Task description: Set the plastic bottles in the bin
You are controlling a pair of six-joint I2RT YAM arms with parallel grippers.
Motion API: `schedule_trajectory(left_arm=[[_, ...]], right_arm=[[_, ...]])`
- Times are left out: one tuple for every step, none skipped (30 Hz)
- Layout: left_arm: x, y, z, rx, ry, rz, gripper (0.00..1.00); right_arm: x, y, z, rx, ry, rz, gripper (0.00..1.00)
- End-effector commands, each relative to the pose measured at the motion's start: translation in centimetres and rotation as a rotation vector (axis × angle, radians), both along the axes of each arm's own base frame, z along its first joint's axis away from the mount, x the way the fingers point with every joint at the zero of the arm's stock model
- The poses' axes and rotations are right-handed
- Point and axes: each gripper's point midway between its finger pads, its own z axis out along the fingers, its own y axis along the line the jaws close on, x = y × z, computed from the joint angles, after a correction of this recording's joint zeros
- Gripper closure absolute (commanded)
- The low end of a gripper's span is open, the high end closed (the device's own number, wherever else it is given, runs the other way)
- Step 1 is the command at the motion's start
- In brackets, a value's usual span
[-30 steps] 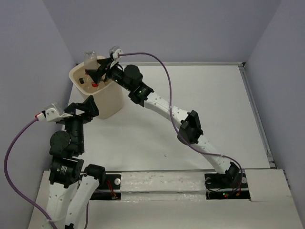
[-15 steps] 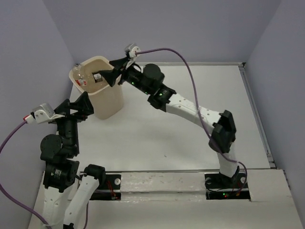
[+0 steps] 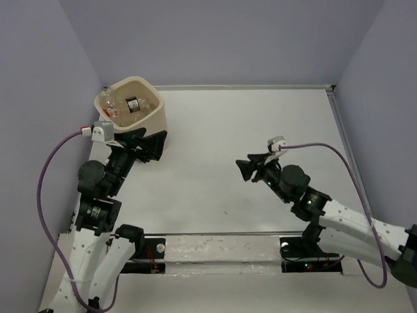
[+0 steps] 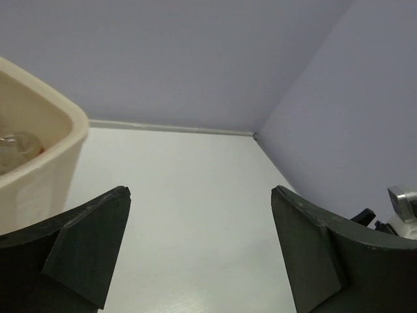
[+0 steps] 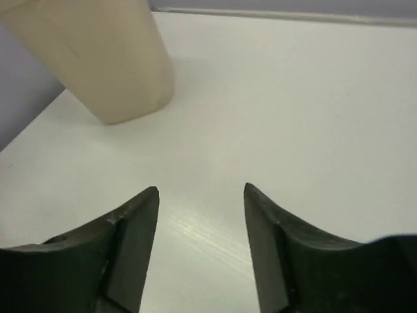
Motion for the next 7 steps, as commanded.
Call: schedule_trajectory(left_arm=[[-1.4, -4.3, 1.2, -0.029, -0.089, -0.267, 0.01], [-0.8, -4.5, 0.8, -0.023, -0.077, -0.266, 0.01], [-0.8, -4.5, 0.9, -0.018, -0.081, -0.264, 0.01], [-0.2, -4.6, 0.5, -0.01, -0.067, -0.264, 0.01], [0.0, -4.7, 0.5, -0.006, -0.063, -0.264, 0.01], [0.7, -4.7, 0.1, -0.008, -0.045, -0.255, 0.01], [0.9, -4.8, 0.4, -0.008, -0.048, -0.255, 0.01]], right_arm=[[-1.8, -7.8, -2.8, 0.135, 0.124, -0.242, 0.15], [-2.7, -9.3, -3.8, 0.166, 0.141, -0.267, 0.01], [-3.0, -9.9, -4.1, 0.18, 0.146, -0.275, 0.0], [-3.3, -10.3, -4.2, 0.191, 0.143, -0.277, 0.0], [-3.6, -10.6, -4.5, 0.193, 0.144, -0.274, 0.0], [-3.8, -10.9, -3.5, 0.21, 0.117, -0.267, 0.0], [-3.9, -11.0, -2.9, 0.212, 0.103, -0.264, 0.0]])
